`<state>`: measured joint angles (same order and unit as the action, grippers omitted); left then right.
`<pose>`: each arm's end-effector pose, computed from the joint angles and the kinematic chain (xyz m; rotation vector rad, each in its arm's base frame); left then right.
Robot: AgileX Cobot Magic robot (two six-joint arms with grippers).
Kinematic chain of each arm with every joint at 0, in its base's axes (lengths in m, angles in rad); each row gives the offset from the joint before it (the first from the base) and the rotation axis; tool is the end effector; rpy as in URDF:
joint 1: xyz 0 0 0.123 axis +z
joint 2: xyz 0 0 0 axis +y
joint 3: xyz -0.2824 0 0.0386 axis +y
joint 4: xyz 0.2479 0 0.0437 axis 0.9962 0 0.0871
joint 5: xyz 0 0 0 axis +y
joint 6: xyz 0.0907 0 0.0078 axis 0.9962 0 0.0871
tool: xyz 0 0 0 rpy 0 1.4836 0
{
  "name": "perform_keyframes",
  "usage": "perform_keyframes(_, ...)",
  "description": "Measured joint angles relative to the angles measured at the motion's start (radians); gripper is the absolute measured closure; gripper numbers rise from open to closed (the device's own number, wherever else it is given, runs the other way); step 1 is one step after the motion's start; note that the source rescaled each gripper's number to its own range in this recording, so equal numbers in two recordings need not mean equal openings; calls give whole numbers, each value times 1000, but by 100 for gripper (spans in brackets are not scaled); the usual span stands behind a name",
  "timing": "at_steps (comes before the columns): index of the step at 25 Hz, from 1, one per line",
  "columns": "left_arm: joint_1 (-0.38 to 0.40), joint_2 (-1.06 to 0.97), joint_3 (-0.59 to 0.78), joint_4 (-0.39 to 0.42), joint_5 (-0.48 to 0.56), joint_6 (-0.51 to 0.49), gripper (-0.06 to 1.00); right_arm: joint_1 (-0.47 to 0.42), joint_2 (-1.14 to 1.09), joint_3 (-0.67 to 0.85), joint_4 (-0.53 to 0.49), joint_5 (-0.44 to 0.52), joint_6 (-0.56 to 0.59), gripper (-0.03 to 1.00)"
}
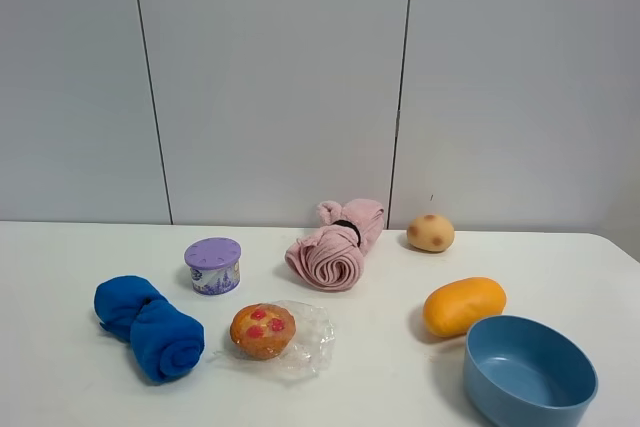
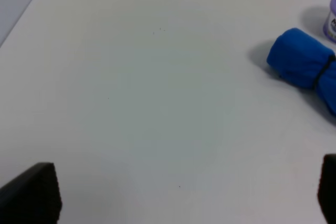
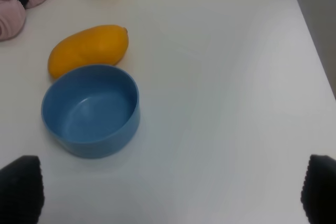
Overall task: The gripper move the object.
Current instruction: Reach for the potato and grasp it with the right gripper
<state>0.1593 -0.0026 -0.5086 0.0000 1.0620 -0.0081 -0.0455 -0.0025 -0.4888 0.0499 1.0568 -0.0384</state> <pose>-0.0062 -0.0010 0.2794 -0.1702 2.0286 0.0950 -0.0036 0.0041 0.2744 0.0053 2.0481 0.0075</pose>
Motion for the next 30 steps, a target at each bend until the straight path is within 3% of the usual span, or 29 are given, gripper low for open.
perform_keyframes(9, 0, 0, 0, 0, 0, 0, -6, 0, 23, -41, -18, 2, 3, -3)
perform_keyframes(16, 0, 0, 0, 0, 0, 0, -6, 0, 295, -224, -34, -38, 3, -3)
perform_keyframes(23, 0, 0, 0, 0, 0, 0, -6, 0, 594, -317, -34, -243, 3, -3)
perform_keyframes(30, 0, 0, 0, 0, 0, 0, -6, 0, 954, -319, -38, -524, 0, -3)
